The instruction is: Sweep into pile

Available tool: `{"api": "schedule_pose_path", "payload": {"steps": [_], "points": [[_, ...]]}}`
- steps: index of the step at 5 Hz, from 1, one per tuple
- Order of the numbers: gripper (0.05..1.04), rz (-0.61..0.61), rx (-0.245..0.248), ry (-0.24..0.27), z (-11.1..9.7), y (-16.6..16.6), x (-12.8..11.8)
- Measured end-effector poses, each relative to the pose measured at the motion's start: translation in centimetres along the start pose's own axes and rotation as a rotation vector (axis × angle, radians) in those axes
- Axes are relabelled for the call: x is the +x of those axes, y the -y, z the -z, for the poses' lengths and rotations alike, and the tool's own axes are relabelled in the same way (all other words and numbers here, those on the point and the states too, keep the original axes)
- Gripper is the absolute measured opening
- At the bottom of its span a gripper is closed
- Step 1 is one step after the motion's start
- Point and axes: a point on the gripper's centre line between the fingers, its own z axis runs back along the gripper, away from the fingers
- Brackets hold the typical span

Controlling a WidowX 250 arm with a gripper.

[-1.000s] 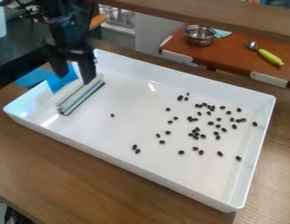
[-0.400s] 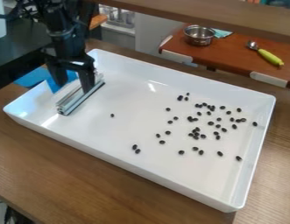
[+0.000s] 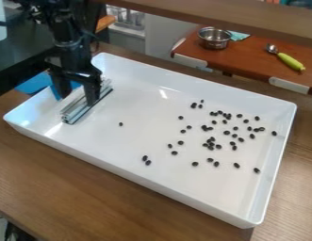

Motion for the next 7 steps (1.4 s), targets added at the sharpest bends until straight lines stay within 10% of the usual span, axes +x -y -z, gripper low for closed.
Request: {"api": "schedule_pose_path", "payload": {"steps": [2,7], "points": [[0.378,0.014,0.008,-0.012,0.3,0.7,-0.2],[0.356,0.044,-0.024,-0.071,0.1,9.2,-2.3]]}}
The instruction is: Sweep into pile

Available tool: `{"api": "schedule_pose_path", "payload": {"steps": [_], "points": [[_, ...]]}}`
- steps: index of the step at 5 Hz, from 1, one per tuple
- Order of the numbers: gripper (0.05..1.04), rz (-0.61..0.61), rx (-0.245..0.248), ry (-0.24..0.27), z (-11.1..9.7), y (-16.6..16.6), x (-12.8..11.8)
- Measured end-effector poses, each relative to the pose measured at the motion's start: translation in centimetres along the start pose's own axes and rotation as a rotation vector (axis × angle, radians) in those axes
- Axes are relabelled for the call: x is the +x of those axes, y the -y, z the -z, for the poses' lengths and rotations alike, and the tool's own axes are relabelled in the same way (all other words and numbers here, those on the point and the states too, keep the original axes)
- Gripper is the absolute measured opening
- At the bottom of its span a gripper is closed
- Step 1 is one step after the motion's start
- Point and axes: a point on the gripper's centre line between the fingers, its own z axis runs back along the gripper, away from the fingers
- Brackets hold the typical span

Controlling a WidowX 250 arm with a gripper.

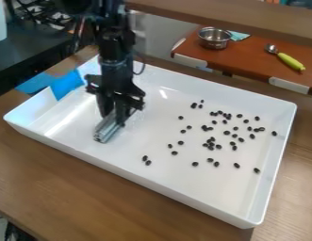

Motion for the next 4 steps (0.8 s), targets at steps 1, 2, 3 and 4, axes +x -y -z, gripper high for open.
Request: {"api": "schedule_pose_path", "payload": {"steps": [1,2,3,4], "points": [[0.356,-0.011,-0.002,0.0,0.0,1.9,0.1],[0.356,-0.003,-0.004,0.003,0.0,4.7,0.1],[0.356,-0.021,-0.004,0.002,0.0,7.0,0.2],[0.355,-0.054,-0.008,0.003,0.2,8.3,0.7]]}}
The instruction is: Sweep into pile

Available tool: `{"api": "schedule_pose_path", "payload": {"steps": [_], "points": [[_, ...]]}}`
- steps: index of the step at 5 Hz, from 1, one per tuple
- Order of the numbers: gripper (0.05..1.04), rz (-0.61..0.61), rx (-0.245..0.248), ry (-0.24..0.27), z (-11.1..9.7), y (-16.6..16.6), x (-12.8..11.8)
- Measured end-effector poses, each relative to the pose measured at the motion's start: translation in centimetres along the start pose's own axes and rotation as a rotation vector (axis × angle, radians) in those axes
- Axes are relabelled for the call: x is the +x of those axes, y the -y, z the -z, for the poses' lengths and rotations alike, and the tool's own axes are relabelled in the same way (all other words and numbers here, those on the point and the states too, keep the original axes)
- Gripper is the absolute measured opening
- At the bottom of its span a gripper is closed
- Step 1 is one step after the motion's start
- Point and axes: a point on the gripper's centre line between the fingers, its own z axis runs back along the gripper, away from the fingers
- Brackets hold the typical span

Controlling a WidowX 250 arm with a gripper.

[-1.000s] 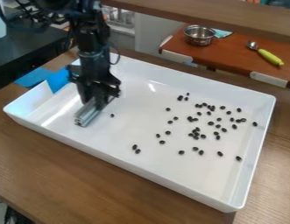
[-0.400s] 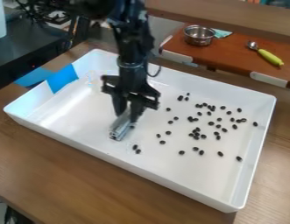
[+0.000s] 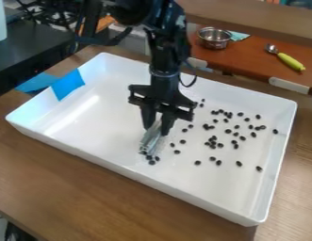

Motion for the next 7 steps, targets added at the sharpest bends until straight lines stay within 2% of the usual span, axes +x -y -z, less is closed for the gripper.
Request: {"api": "schedule_pose_path", "payload": {"steps": [1,3,4,5,6,7], "points": [[0.354,0.018,-0.014,0.006,0.2,3.1,0.0],[0.354,0.0,-0.049,0.011,-0.1,6.7,-0.1],[0.354,0.055,-0.098,-0.015,-0.5,11.5,-1.8],[0.354,0.046,-0.114,-0.03,-0.7,12.7,-2.1],[0.354,0.04,-0.109,-0.021,-0.7,12.9,-2.1],[0.354,0.061,-0.117,-0.019,-1.5,11.7,-2.5]]}}
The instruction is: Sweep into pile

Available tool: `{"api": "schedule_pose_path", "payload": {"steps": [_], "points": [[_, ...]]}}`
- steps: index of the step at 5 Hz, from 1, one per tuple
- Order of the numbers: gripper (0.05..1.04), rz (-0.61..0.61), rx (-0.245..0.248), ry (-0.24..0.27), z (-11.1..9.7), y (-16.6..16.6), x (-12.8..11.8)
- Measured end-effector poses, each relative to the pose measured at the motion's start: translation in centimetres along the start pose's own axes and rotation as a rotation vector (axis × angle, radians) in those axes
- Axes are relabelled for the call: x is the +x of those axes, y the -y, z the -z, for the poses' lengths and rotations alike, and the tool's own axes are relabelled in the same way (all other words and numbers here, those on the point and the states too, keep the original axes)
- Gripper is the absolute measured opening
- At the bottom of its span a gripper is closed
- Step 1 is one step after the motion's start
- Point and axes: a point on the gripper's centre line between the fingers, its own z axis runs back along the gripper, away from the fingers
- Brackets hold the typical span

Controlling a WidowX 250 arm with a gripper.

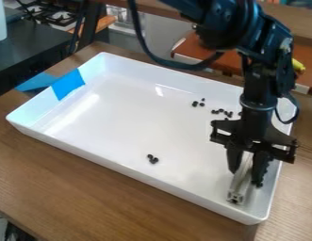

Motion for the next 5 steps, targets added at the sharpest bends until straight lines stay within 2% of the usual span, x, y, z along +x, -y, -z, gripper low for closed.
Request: {"api": "schedule_pose_path", "payload": {"steps": [1,2,3,4,5], "points": [[0.354,-0.012,-0.053,0.049,-4.1,-2.9,1.0],[0.354,-0.067,-0.104,0.074,-7.7,-7.9,1.8],[0.354,-0.079,-0.105,0.074,-10.0,-11.7,2.6],[0.354,-0.139,-0.065,0.074,-10.2,-17.3,3.6],[0.354,-0.15,-0.002,0.062,-8.1,-21.6,4.3]]}}
